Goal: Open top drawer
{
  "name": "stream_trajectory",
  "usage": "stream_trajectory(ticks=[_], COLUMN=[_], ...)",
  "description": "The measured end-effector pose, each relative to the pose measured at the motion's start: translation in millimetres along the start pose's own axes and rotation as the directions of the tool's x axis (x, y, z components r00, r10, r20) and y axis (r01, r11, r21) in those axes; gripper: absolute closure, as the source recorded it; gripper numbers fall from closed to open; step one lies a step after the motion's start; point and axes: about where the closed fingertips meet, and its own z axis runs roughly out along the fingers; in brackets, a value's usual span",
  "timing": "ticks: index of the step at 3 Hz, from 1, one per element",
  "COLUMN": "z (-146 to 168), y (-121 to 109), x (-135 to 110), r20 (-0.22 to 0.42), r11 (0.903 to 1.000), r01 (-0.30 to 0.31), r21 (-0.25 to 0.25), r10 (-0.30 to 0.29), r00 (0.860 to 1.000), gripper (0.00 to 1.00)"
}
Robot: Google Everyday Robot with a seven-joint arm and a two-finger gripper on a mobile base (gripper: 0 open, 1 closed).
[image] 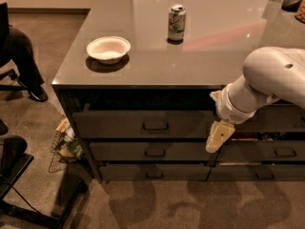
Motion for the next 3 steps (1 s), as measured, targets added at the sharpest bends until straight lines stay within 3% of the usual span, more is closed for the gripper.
stream_trajectory(ticks=[3], z=[93], y=[-19], x=[3], r20=[-0.07], r11=[0.9962], r01=[0.082], r21=[-0.029], r10=[-0.084], r00=[0.994], gripper=[0.0])
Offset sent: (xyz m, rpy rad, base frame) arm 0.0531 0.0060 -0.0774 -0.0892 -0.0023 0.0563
